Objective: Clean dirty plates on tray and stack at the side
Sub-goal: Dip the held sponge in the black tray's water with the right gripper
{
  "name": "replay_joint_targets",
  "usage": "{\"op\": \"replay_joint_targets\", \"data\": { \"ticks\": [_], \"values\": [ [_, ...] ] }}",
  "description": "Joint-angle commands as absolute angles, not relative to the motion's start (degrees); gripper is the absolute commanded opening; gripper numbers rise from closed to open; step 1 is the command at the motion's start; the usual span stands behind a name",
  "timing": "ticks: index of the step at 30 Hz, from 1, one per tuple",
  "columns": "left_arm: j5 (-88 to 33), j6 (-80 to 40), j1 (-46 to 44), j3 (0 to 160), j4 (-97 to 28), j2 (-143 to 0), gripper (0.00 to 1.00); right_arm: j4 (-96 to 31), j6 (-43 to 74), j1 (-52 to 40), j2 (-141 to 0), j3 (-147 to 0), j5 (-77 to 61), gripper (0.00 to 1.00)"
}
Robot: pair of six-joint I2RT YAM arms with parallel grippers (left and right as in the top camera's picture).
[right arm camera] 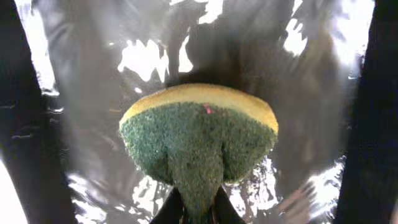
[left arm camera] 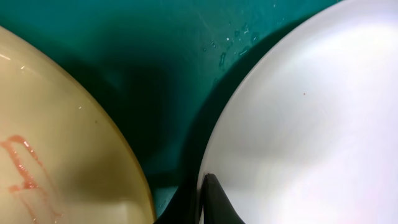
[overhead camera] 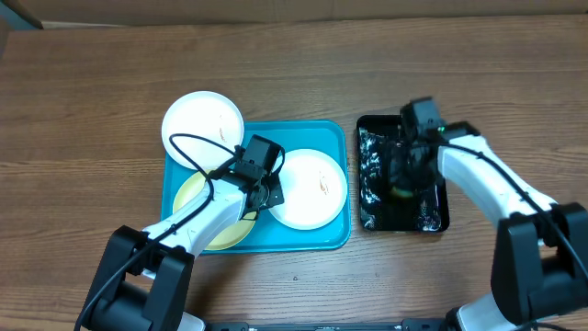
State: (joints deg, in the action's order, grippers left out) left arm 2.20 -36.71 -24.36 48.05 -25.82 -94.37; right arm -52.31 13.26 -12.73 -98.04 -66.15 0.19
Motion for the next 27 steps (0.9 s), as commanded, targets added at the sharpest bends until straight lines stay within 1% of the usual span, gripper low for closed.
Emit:
{"op": "replay_joint_targets", "data": {
  "ticks": [1, 4, 7, 11, 14, 18, 22, 27],
  "values": [
    [3.40, -39.05, -24.40, 44.95, -25.19, -95.35, 0.04, -54.72, 13.06, -12.36, -92.68, -70.43, -1.21, 0.04],
    [3.40, -39.03, -24.43, 44.93, -24.88, -95.35, 0.04, -56.01, 13.10, -12.27, -92.36, -70.41, -3.36, 0.04],
    [3.40, -39.03, -24.40, 44.93, -24.58, -95.35, 0.04, -60.03, 13.72, -12.36, -92.36, -70.41, -5.30, 0.04],
    [3.49, -39.05, -24.40, 44.93, -24.21, -95.35, 0.04, -58.22, 14.17, -12.43, -92.47, -69.10, -3.70, 0.04],
    [5.43, -41.78, -24.40, 44.75, -24.25, -95.35, 0.04, -60.99, 15.94, -12.43, -92.31, -69.38, -4.58, 0.04],
    [8.08, -45.54, -24.40, 44.71, -24.38, -95.35, 0.04, -57.78, 16.34, -12.43, -92.51, -68.73, -5.13, 0.04],
    [7.88, -45.67, -24.40, 44.71, -23.53, -95.35, 0.04, -57.58, 16.29, -13.08, -92.60, -68.62, -10.83, 0.04],
    [7.84, -45.56, -24.40, 44.71, -23.53, -95.35, 0.04, -55.20, 14.57, -16.40, -92.64, -68.62, -13.65, 0.04]
  ]
}}
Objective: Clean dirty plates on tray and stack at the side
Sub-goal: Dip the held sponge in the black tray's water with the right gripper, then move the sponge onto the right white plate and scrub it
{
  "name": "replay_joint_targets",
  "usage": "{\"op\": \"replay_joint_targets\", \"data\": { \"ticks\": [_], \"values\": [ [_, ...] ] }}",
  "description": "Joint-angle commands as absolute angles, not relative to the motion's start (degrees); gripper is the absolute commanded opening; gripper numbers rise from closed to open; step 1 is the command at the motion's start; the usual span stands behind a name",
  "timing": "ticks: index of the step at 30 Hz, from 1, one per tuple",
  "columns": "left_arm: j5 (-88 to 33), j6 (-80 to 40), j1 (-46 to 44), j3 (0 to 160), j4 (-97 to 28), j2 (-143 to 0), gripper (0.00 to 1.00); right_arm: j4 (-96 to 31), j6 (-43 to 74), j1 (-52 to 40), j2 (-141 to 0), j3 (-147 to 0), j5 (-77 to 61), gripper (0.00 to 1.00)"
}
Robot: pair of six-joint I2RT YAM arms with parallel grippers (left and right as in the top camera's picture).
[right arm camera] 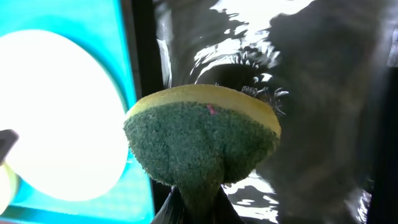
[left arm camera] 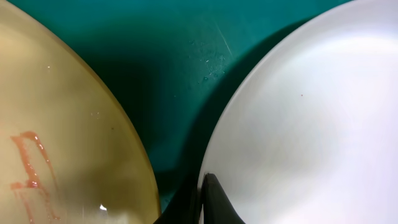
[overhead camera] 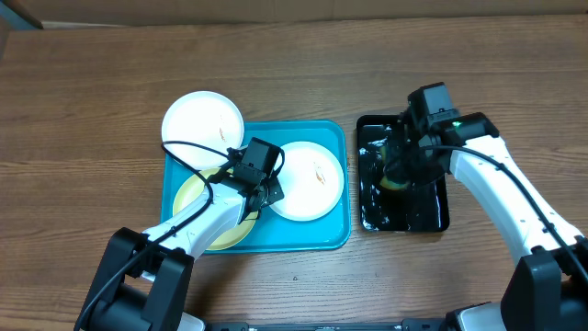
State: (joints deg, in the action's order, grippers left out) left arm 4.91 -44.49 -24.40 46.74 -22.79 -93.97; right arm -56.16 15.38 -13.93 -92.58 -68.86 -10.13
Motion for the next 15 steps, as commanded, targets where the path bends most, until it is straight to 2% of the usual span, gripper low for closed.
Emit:
{"op": "replay_joint_targets", "data": {
  "ticks": [1, 15],
  "values": [
    [7.60, -45.17, -24.40, 44.71, -23.49, -95.35, 0.04, -54.61, 14.57, -17.41, -92.64, -68.62, -13.61, 0.04],
    [1.17, -35.51, -24.40, 44.71, -19.79, -95.35, 0.04, -42.44, 12.88, -30.22, -99.18, -68.62, -3.03, 0.04]
  ]
}}
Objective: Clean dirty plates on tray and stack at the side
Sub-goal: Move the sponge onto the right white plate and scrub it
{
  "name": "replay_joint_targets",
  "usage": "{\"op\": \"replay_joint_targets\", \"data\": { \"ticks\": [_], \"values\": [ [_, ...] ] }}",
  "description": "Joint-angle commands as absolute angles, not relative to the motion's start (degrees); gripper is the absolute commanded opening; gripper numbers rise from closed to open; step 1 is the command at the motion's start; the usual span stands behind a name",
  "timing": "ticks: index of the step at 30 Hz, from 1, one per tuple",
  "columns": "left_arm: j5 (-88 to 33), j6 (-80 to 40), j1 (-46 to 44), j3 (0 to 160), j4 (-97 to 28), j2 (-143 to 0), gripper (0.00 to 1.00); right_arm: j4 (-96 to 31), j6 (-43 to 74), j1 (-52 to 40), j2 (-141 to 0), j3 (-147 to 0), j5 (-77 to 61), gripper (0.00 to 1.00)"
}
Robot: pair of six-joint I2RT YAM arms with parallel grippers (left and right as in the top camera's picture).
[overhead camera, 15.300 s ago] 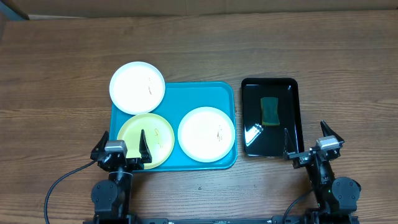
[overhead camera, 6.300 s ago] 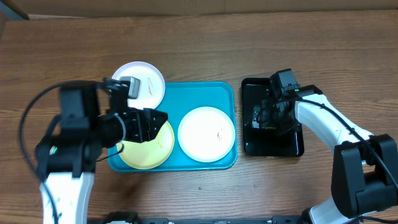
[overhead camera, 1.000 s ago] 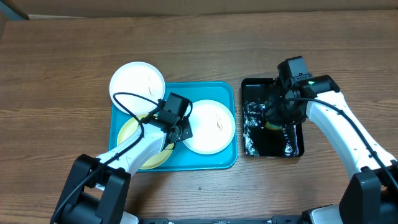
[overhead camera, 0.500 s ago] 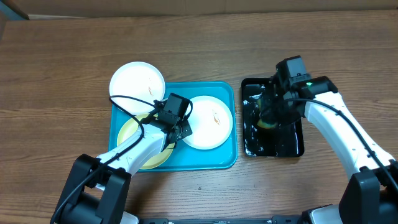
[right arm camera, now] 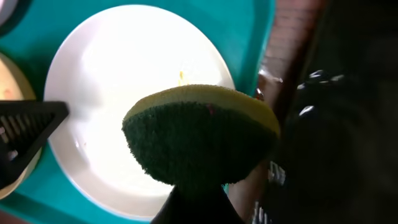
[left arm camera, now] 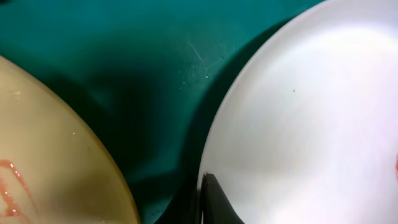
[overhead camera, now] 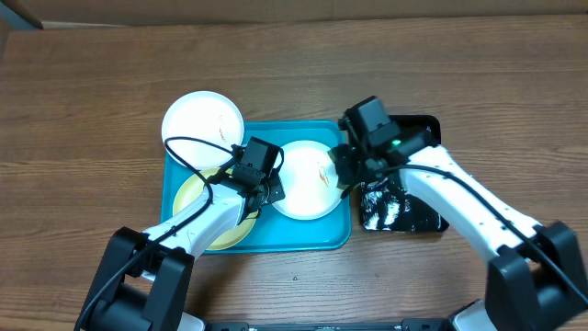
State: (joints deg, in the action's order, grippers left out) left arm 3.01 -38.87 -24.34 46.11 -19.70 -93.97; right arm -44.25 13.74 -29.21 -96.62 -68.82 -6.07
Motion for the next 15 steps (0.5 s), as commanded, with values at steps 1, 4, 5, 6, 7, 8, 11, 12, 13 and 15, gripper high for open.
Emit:
{"op": "replay_joint_targets", "data": {
  "ticks": [1, 4, 5, 6, 7, 8, 11, 12, 13, 15],
  "values": [
    [1.15, -35.51, -24.40, 44.71, -19.55, -95.35, 0.04, -41.45, 12.29, -30.57, -100.16, -68.62, -3.07, 0.04],
    [0.99, -35.53, -24.40, 44.71, -18.94, -95.35, 0.04, -38.63, 11.94, -31.83, -103.11, -68.62, -3.05, 0.04],
    [0.99, -35.53, -24.40, 44.71, -18.81, -95.37, 0.04, -37.87, 11.92, -32.27, -104.01, -68.62, -3.03, 0.04],
    [0.99, -35.55, -24.40, 44.71, -18.81, -95.35, 0.04, -37.32, 11.92, -32.60, -104.73, -68.62, -3.01, 0.04],
    [0.99, -35.53, -24.40, 44.71, -18.83, -95.35, 0.04, -36.84, 11.92, -32.86, -105.41, -68.62, -3.01, 0.04],
    [0.99, -35.53, -24.40, 44.71, -18.85, -95.35, 0.04, -36.42, 11.88, -33.10, -106.04, -68.62, -2.94, 0.04],
    [0.99, -35.53, -24.40, 44.71, -19.00, -95.35, 0.04, -36.03, 11.92, -33.39, -107.48, -68.62, -0.99, 0.04],
    [0.99, -35.53, -24.40, 44.71, -19.00, -95.35, 0.04, -36.01, 11.90, -33.39, -107.57, -68.62, -0.58, 0.04],
    [0.99, -35.53, -24.40, 44.71, -19.00, -95.37, 0.04, -35.86, 11.92, -33.36, -107.87, -68.62, -0.16, 0.05],
    [0.99, -35.53, -24.40, 44.71, -18.98, -95.35, 0.04, -35.59, 11.92, -33.36, -108.09, -68.62, -0.03, 0.19]
  ]
}}
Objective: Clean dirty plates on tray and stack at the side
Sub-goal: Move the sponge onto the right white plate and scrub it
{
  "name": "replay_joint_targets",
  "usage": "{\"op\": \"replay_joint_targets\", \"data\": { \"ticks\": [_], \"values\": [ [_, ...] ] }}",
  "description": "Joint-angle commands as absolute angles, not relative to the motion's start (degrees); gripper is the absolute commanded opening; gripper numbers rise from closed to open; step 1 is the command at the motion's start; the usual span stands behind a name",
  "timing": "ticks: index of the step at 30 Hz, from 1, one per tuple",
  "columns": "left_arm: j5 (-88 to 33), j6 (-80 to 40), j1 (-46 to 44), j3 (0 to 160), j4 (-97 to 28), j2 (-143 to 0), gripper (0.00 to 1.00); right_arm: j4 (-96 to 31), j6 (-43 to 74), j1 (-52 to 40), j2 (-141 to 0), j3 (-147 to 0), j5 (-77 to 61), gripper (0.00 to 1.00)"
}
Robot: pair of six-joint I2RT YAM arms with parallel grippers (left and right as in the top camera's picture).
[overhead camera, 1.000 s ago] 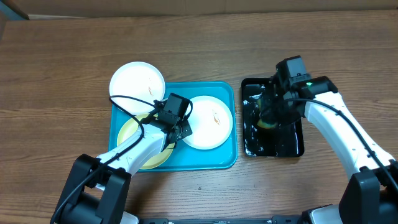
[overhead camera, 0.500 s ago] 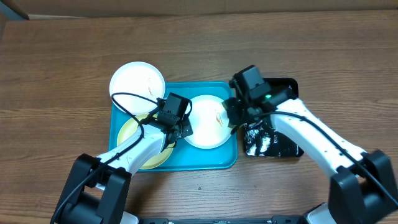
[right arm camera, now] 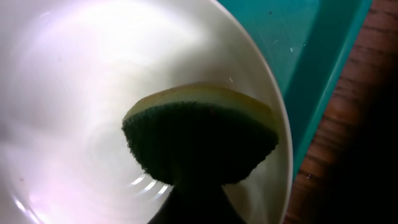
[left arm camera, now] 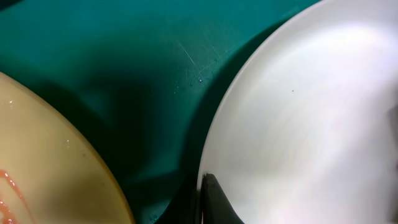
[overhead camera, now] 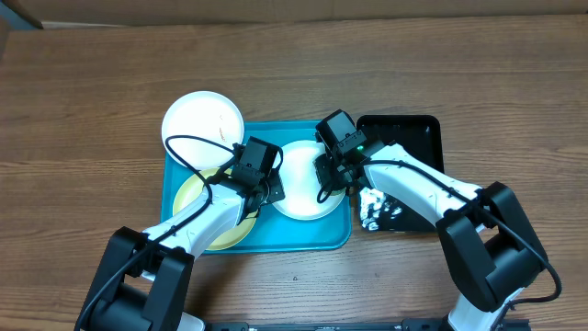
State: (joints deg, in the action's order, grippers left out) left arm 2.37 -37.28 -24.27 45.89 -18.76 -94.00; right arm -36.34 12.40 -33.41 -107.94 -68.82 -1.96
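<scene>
A white plate (overhead camera: 299,188) lies on the right half of the blue tray (overhead camera: 333,241). My left gripper (overhead camera: 268,191) is shut on this plate's left rim (left arm camera: 211,149). My right gripper (overhead camera: 329,176) is shut on a yellow and green sponge (right arm camera: 202,137), which is down on the plate's face (right arm camera: 81,99), green side facing the camera. A yellow plate (overhead camera: 213,221) with red smears sits on the tray's left part, partly under my left arm. Another white plate (overhead camera: 202,124) with a smear rests at the tray's back left corner.
A black tray (overhead camera: 409,179) holding water stands on the wooden table (overhead camera: 92,92) right of the blue tray. The blue tray's right wall (right arm camera: 317,81) runs close to the sponge.
My right gripper has come lower and further left with the sponge, from above the plate's right side to its face. The left gripper stays on the rim.
My right gripper first held the sponge down in the black water tray, then higher over it. After that it was over the right edge of the white plate, and now it has the sponge on that plate. The left gripper has gripped the plate's rim throughout.
</scene>
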Motion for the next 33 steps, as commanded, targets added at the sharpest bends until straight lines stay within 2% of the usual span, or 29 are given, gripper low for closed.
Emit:
{"op": "replay_joint_targets", "data": {
  "ticks": [1, 2, 3, 7, 9, 13, 15, 19, 33],
  "values": [
    [0.99, -35.55, -24.40, 44.71, -18.98, -95.35, 0.04, -35.44, 11.94, -33.36, -108.18, -68.62, -0.03, 0.28],
    [0.99, -35.55, -24.40, 44.71, -18.98, -95.35, 0.04, -35.35, 11.97, -33.39, -108.38, -68.62, -0.05, 0.37],
    [0.97, -35.55, -24.40, 44.71, -18.98, -95.35, 0.04, -35.33, 11.94, -33.43, -108.53, -68.62, -0.03, 0.41],
    [0.97, -35.55, -24.40, 44.71, -18.98, -95.35, 0.04, -34.87, 11.94, -33.43, -110.26, -68.62, -0.03, 0.41],
    [0.97, -35.55, -24.40, 44.71, -18.98, -95.35, 0.04, -34.65, 11.94, -33.43, -111.42, -68.62, -0.03, 0.37],
    [0.75, -35.53, -24.40, 44.71, -18.98, -95.35, 0.04, -34.09, 12.01, -33.43, -112.42, -68.62, -0.03, 0.13],
    [0.71, -35.55, -24.40, 44.71, -18.98, -95.35, 0.04, -33.78, 13.47, -33.43, -112.42, -68.62, -0.03, 0.04],
    [0.40, -35.55, -24.40, 44.71, -18.96, -95.35, 0.04, -33.63, 18.35, -33.56, -112.42, -68.62, -1.39, 0.04],
    [0.43, -35.51, -24.40, 44.71, -19.20, -95.35, 0.04, -28.73, 18.92, -38.52, -113.67, -69.58, -5.28, 0.04]
  ]
}}
